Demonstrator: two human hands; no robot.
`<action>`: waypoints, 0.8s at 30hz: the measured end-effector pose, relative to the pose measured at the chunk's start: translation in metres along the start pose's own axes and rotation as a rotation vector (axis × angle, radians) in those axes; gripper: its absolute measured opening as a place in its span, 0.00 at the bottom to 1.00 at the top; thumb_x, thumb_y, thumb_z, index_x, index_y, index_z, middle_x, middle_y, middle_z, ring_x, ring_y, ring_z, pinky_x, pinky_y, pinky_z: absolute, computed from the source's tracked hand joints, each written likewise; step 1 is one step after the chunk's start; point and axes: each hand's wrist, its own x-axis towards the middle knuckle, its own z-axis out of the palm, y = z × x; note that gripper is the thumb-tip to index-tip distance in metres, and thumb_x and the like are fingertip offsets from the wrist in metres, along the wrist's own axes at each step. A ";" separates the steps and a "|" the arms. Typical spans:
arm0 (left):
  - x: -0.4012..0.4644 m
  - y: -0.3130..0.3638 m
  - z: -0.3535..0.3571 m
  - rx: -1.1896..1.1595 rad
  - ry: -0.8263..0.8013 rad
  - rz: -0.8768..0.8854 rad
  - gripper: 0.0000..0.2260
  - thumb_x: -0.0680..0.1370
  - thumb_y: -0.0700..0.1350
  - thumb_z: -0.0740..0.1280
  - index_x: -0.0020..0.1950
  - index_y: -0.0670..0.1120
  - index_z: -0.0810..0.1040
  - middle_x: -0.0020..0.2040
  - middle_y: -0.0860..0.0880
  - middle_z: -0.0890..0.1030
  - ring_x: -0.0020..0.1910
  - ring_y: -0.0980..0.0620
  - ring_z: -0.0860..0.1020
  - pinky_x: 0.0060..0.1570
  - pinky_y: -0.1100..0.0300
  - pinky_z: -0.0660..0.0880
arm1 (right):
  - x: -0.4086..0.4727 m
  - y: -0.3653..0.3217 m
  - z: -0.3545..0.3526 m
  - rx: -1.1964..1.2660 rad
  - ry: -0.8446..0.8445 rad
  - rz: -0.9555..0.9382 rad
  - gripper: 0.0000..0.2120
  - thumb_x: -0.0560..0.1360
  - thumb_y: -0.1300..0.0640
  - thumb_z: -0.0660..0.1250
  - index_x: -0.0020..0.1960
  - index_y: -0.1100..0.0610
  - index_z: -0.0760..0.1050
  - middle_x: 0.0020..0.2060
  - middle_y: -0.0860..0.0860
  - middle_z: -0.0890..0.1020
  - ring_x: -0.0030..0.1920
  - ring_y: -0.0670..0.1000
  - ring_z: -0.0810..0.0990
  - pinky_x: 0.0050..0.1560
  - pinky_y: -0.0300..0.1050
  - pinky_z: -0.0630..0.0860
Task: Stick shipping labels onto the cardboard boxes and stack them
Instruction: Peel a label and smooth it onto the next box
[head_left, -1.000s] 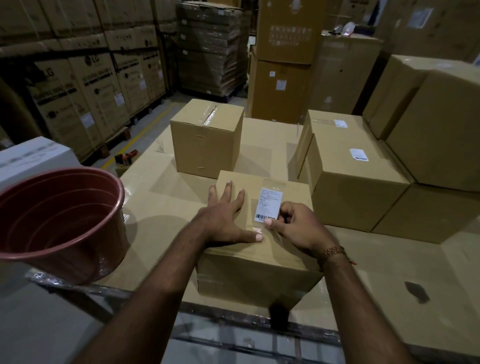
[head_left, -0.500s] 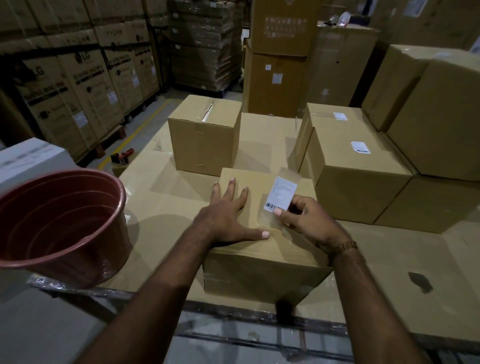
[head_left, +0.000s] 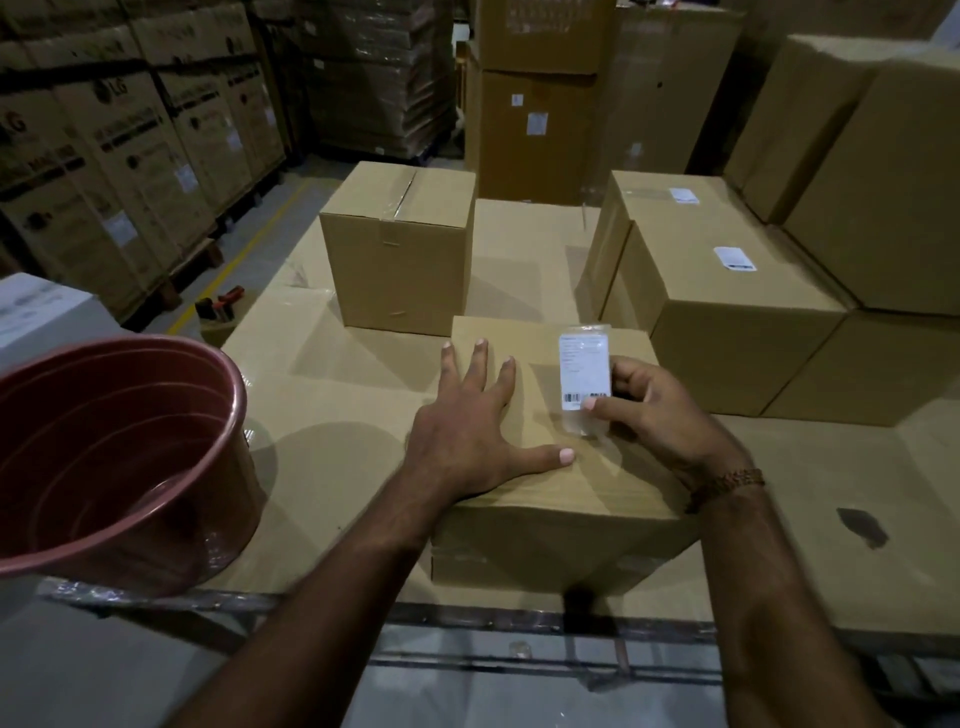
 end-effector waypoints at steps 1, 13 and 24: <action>-0.001 0.000 0.000 -0.004 0.003 0.002 0.59 0.64 0.85 0.61 0.86 0.59 0.45 0.86 0.54 0.37 0.83 0.44 0.32 0.72 0.35 0.69 | 0.000 0.000 0.000 0.010 0.007 0.002 0.17 0.79 0.71 0.69 0.66 0.60 0.80 0.57 0.55 0.88 0.55 0.51 0.87 0.48 0.38 0.82; -0.012 0.001 -0.006 -0.211 0.116 -0.030 0.52 0.65 0.79 0.71 0.84 0.57 0.63 0.86 0.57 0.52 0.85 0.49 0.41 0.74 0.34 0.68 | 0.000 -0.012 0.016 -0.080 0.132 0.073 0.15 0.79 0.68 0.66 0.54 0.52 0.85 0.52 0.51 0.89 0.53 0.55 0.87 0.56 0.54 0.82; -0.056 -0.061 -0.078 -0.041 0.184 0.040 0.46 0.78 0.69 0.67 0.87 0.55 0.46 0.86 0.47 0.57 0.85 0.44 0.54 0.79 0.44 0.62 | -0.003 -0.064 0.102 -0.150 0.290 -0.178 0.12 0.78 0.63 0.71 0.54 0.47 0.84 0.50 0.45 0.89 0.52 0.47 0.87 0.56 0.51 0.83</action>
